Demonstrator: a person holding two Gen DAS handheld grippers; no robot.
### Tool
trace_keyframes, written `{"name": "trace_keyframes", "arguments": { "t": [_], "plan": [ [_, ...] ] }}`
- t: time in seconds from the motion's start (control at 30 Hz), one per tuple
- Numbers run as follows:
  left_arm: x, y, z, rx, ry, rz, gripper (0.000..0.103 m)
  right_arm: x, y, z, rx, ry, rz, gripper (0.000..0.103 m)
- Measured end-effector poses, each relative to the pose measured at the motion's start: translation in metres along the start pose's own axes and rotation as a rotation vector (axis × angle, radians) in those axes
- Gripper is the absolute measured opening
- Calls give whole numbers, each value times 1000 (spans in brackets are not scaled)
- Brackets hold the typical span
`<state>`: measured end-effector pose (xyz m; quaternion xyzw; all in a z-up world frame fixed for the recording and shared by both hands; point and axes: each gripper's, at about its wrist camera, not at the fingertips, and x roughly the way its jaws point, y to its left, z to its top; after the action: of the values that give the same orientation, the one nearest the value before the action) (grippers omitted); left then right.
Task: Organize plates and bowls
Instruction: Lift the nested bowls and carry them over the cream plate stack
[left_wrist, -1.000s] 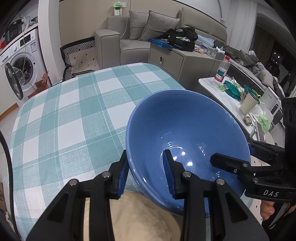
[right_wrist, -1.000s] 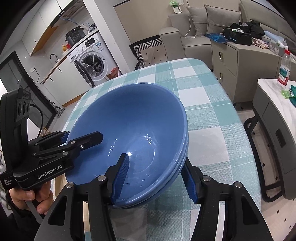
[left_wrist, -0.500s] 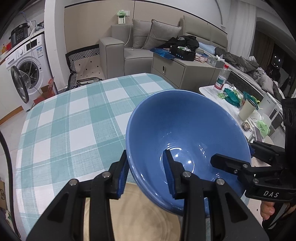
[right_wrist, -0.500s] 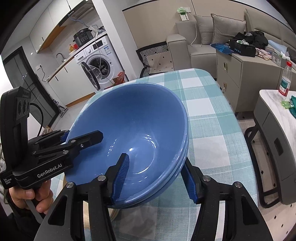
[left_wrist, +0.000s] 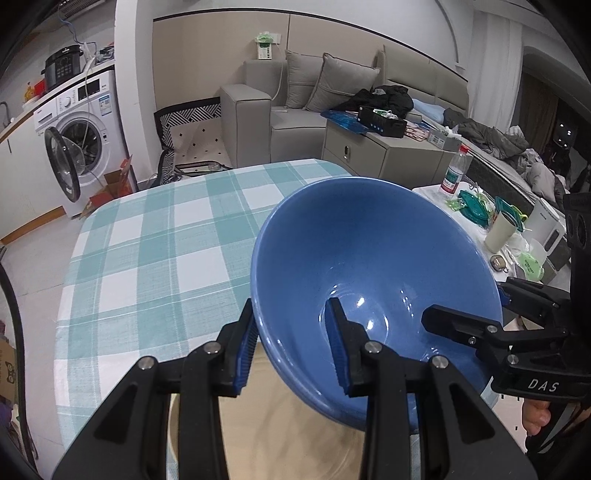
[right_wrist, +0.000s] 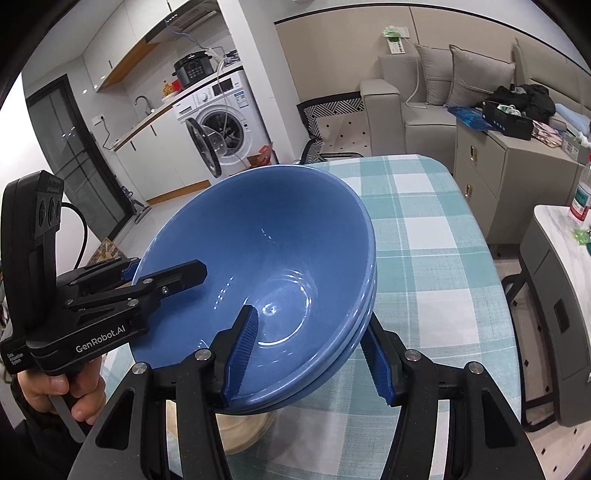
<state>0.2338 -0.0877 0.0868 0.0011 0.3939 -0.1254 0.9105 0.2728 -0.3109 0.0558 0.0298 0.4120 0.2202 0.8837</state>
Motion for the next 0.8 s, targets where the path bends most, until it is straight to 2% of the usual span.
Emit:
{"name": "trace_keyframes", "arguments": {
  "t": [0.33,0.8],
  "plan": [
    [-21,23,-18,-41,-8,47,35,4,31,-3,-54,18,50,57],
    [-30,42,-45,-78,23,96,35,22,58,-13,-94,71,101,57]
  ]
}}
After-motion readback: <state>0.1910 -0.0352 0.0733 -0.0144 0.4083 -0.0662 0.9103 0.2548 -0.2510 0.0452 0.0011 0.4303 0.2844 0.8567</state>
